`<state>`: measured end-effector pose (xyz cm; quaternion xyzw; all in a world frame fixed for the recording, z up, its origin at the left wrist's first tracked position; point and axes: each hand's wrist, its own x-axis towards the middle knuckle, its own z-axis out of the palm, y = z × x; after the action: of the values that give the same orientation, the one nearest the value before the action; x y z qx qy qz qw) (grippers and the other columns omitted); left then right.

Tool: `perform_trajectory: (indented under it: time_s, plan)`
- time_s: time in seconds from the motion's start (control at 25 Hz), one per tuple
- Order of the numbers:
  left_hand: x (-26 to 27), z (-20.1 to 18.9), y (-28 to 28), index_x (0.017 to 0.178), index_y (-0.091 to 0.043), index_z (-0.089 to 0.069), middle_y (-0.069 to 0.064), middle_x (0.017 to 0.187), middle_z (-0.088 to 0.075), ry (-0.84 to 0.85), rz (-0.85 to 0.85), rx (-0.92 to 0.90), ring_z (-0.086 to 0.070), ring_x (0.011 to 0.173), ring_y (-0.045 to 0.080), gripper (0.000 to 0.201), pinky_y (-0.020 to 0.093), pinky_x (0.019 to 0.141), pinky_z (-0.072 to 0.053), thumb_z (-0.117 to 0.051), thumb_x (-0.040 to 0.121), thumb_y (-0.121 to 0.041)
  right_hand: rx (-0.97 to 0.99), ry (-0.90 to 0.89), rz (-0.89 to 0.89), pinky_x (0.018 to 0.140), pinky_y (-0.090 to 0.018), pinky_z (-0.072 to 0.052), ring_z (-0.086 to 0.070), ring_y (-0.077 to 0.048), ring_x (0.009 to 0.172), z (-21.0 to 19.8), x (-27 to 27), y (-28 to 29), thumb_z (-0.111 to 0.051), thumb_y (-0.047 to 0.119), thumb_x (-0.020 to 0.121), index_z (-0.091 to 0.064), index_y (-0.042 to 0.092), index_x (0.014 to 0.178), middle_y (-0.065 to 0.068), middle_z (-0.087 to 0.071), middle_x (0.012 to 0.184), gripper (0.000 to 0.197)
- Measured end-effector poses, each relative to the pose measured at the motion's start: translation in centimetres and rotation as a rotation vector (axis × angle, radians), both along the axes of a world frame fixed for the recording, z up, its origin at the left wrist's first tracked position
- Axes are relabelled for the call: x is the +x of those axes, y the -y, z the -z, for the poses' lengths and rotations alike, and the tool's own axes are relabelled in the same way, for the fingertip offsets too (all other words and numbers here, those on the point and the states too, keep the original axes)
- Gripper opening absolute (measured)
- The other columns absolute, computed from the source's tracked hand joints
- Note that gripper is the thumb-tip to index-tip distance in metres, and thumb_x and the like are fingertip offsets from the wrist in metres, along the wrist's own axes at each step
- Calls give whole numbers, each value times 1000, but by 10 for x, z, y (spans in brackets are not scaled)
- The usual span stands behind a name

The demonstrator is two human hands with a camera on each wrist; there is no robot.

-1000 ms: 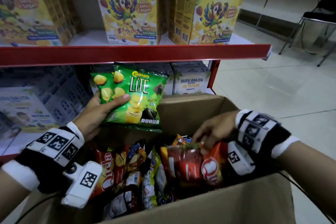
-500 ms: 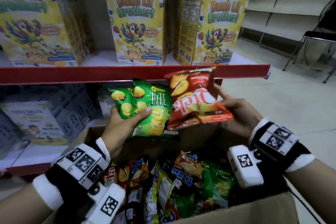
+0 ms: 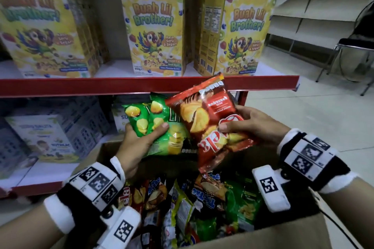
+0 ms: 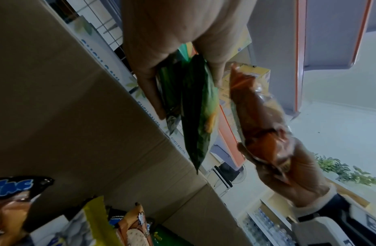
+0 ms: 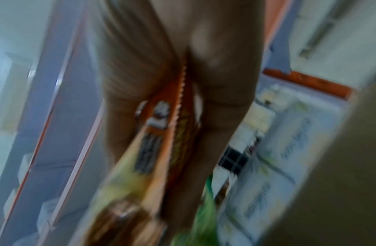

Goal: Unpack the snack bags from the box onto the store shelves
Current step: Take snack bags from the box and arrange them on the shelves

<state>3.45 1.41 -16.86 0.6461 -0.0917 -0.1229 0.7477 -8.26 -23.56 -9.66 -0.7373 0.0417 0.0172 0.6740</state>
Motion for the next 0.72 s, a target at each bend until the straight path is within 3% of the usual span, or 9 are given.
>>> perform_trajectory:
  time_s: [0.12,0.24,0.36,0.44,0.52,0.64,0.72]
  plan:
    - [4,1,-4,138,-24,-35,8,128,-61,-52,82,-26,-65,107,29,107,49,93,-51,-88,48,-44,-176,-50,-188,68,-26,-57,-70,-27,96,-10,-5,13,-84,13,63,-64,22,114,-9,-71,109,55]
    - [1,-1,-5,134,-26,-40,7,119,-68,-76,160,-93,-70,97,27,93,43,78,-58,-85,53,-35,-381,-137,-190,66,-28,-59,-72,-24,89,-16,-8,20,-93,22,48,-64,17,111,-8,-73,102,70]
    - [-3,-3,-5,126,-30,-45,2,111,-72,-37,239,-102,-71,96,22,90,33,68,-59,-91,49,-34,-511,-174,-224,70,-27,-58,-71,-18,87,-19,-9,18,-88,21,50,-66,27,109,1,-73,97,63]
    - [-7,-3,-3,120,-37,-46,-5,106,-73,-3,291,-78,-71,95,16,90,27,66,-58,-91,42,-34,-603,-207,-211,71,-25,-56,-70,-17,88,-22,-8,13,-90,24,46,-57,36,120,2,-68,99,82]
    - [-9,-3,-2,113,-42,-46,-7,106,-73,13,333,-57,-71,93,13,88,25,66,-57,-93,40,-36,-726,-203,-133,77,-28,-55,-66,-17,94,-25,-4,10,-91,31,38,-47,36,123,2,-63,105,96]
    - [-9,-2,-3,108,-52,-45,-6,107,-72,-26,342,-57,-71,94,16,95,30,70,-58,-92,26,-53,-659,-88,61,85,-38,-54,-63,-24,101,-29,0,6,-91,24,38,-44,26,121,-3,-58,115,95]
    - [-9,-1,-4,109,-55,-42,-5,105,-72,-74,340,-76,-72,91,20,104,34,65,-58,-92,18,-55,-543,-35,72,78,-33,-57,-66,-23,98,-32,-1,4,-90,11,46,-44,24,123,-6,-59,117,91]
